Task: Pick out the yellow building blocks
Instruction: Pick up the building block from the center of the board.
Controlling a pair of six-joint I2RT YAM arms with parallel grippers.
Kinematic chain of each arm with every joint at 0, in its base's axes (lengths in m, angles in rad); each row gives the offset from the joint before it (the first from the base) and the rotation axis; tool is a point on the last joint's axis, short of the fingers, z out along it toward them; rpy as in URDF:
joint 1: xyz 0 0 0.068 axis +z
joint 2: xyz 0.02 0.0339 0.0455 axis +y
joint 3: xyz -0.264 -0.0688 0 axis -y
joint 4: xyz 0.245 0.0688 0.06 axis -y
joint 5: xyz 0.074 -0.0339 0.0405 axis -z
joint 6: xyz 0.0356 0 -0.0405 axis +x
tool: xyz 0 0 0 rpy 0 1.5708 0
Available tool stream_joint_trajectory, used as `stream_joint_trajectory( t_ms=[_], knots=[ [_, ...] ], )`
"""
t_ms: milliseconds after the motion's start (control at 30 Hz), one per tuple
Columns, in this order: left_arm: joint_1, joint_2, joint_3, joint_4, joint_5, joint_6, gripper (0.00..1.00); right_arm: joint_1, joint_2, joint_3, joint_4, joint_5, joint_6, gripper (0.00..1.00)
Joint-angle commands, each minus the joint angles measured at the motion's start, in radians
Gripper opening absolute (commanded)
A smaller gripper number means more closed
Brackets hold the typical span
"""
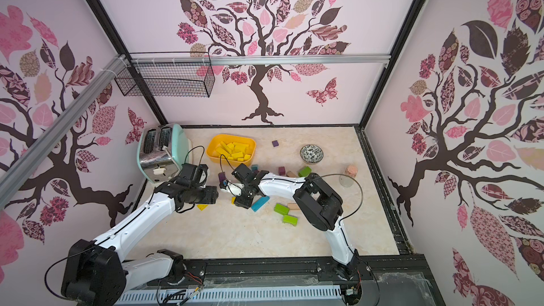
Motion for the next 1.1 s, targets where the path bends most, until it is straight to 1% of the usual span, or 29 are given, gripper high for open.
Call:
stream_joint_trajectory(
  t_ms=[0, 167, 300, 367, 467, 633, 733, 867, 1067],
  knots=[
    [0.003, -0.011, 0.004, 0.001, -0.022, 0.007, 0.73, -0.002, 0.028, 0.037, -0.060, 0.003, -0.048, 0.57],
    [0.003, -0.016, 0.002, 0.004, -0.025, 0.005, 0.73, -0.002, 0.052, 0.053, -0.100, 0.008, -0.066, 0.55],
    [0.002, -0.014, 0.006, 0.003, -0.028, 0.006, 0.73, -0.002, 0.068, 0.038, -0.071, 0.063, -0.092, 0.56],
    [0.003, -0.022, 0.005, 0.002, -0.031, 0.005, 0.73, -0.002, 0.094, 0.059, -0.101, 0.080, -0.117, 0.54],
    [0.003, -0.039, 0.001, 0.001, -0.034, 0.002, 0.73, -0.002, 0.114, 0.094, -0.148, 0.087, -0.138, 0.48],
    [0.003, -0.068, -0.008, 0.005, -0.040, -0.001, 0.73, -0.002, 0.071, 0.069, -0.114, 0.082, -0.178, 0.39],
    [0.003, -0.077, -0.011, 0.008, -0.043, -0.001, 0.74, -0.002, 0.035, 0.063, -0.093, 0.076, -0.181, 0.35],
    [0.002, -0.075, -0.009, 0.011, -0.043, -0.001, 0.74, -0.002, -0.003, 0.041, -0.054, 0.069, -0.182, 0.33],
    [0.003, -0.093, -0.008, 0.006, -0.064, 0.000, 0.74, -0.002, -0.058, 0.016, -0.005, 0.104, -0.185, 0.29]
  ],
)
